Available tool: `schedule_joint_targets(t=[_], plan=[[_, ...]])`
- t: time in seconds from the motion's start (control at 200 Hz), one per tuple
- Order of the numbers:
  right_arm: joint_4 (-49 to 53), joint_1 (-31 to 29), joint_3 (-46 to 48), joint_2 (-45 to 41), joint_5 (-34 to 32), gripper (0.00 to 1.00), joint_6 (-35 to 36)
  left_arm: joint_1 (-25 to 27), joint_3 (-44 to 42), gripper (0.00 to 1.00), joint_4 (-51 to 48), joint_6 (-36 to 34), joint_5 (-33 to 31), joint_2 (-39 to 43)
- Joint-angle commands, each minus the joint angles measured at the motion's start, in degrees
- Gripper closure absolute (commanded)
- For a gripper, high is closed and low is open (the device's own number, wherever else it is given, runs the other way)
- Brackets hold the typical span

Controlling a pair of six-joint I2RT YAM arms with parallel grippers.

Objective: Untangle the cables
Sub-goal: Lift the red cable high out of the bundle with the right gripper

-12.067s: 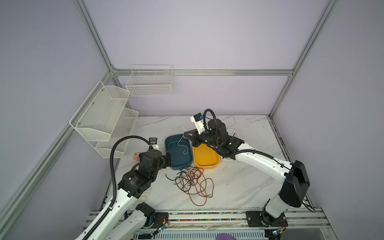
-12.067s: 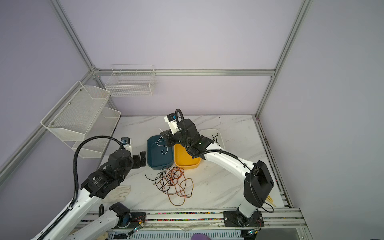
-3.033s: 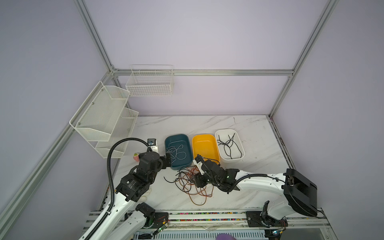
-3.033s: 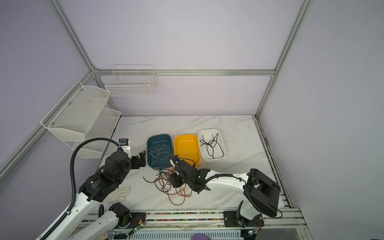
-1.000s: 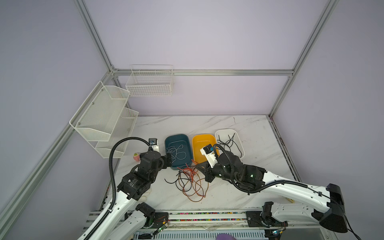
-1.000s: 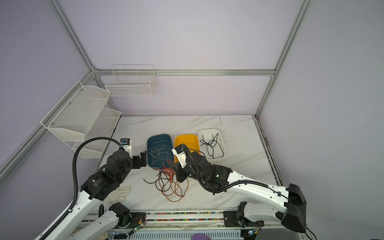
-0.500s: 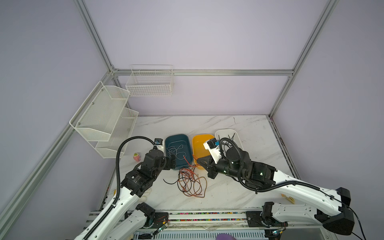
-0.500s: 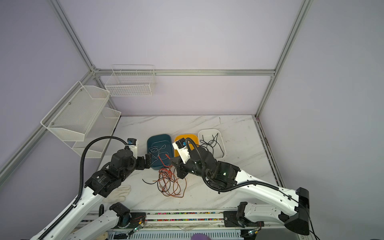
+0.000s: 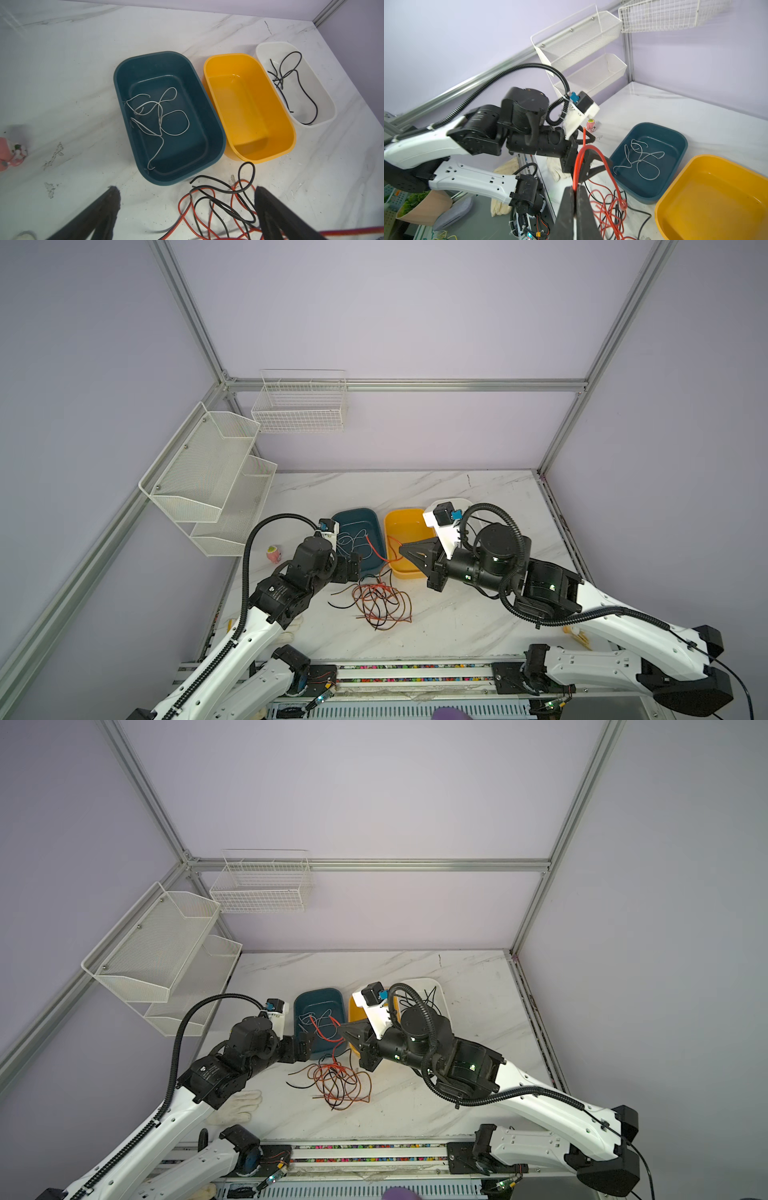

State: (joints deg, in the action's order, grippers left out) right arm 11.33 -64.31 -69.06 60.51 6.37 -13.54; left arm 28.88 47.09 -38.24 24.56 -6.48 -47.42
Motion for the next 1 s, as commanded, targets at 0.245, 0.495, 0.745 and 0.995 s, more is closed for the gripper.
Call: schedule_joint_targets(t=[0.245, 0.495, 0.745, 0.995], plan=[[-7.91, -0.37, -3.76, -2.46, 2.82, 1.0, 0.86, -0.38, -7.45, 0.0, 8.53, 10.92, 12.02, 5.12], [-8.96, -0.38, -8.84, -2.39, -1.79, 1.0, 2.36, -0.3, -8.16, 0.0, 9.5, 11.43, 11.88, 3.94], [-9.05, -0.37, -14.1, -1.14, -5.83, 1.0, 4.91, -0.33, -8.22, 0.0, 9.32, 11.67, 10.68, 2.08], [-8.59, -0.29, -15.89, -0.06, -13.37, 1.0, 9.5, -0.35, -3.18, 0.0, 4.6, 7.81, 5.73, 2.63]])
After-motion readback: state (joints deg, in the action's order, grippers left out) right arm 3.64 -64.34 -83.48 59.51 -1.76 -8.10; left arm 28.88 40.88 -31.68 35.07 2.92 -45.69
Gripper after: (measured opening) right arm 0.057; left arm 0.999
